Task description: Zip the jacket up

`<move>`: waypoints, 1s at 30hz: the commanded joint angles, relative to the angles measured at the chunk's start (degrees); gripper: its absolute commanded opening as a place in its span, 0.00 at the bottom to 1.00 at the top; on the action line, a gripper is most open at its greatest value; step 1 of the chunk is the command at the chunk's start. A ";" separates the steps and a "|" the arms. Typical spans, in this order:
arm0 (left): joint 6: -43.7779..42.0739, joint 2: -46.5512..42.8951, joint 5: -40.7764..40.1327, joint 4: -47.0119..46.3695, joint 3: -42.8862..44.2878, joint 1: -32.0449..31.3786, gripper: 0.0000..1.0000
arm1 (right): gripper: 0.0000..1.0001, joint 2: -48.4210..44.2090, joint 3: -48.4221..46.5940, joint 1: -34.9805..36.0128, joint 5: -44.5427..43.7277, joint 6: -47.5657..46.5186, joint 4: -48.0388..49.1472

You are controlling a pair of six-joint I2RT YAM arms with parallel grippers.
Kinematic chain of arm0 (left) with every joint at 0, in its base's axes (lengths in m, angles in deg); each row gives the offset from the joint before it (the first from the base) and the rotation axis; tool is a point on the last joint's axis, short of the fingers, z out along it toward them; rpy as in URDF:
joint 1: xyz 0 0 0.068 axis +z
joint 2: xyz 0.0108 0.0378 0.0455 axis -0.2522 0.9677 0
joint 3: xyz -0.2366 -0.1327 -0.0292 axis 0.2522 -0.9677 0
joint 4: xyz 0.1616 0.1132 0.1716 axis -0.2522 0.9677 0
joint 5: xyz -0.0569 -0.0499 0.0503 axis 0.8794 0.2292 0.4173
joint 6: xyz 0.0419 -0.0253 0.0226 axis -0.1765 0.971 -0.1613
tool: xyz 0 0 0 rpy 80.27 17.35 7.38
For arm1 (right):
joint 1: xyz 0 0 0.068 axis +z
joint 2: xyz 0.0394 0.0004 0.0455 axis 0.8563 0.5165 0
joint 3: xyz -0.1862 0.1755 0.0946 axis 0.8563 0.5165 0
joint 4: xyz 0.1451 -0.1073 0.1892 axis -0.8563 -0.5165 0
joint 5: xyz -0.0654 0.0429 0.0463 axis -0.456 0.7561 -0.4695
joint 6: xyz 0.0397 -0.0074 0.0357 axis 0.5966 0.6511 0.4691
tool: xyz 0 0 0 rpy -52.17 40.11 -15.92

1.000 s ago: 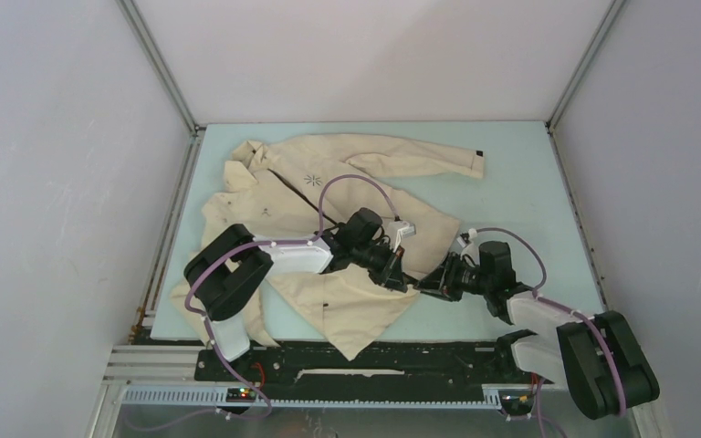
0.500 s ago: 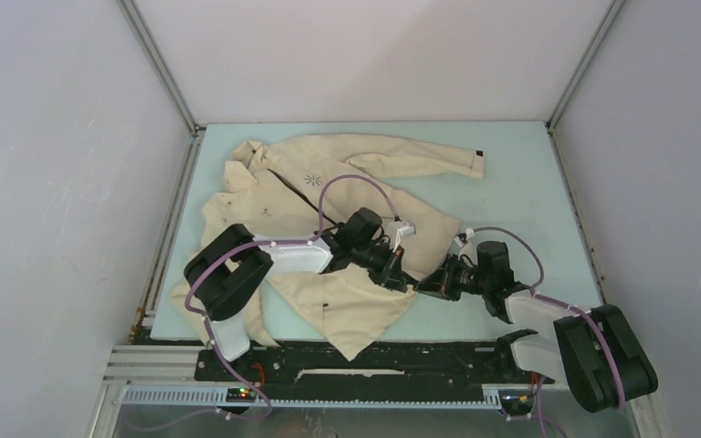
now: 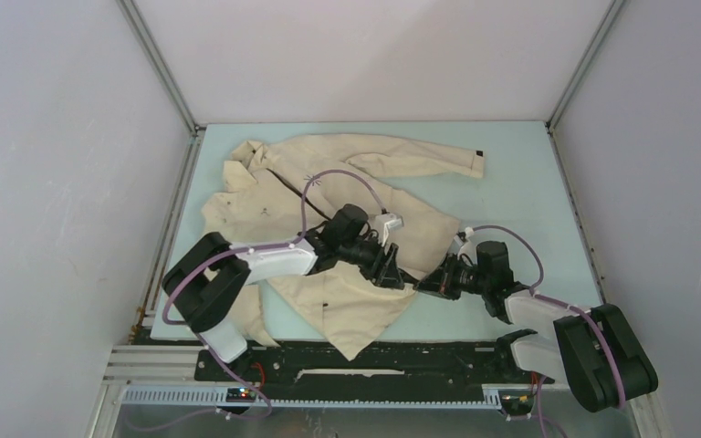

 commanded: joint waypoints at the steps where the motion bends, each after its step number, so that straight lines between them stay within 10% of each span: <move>1: 1.09 -6.72 -3.39 -2.88 -3.68 0.91 0.59 | 0.00 -0.26 0.31 -0.18 0.12 -1.08 4.18; 30: 7.48 -2.48 -7.52 -3.23 1.57 -0.54 0.49 | 0.00 -2.23 0.03 0.08 1.07 -1.07 3.52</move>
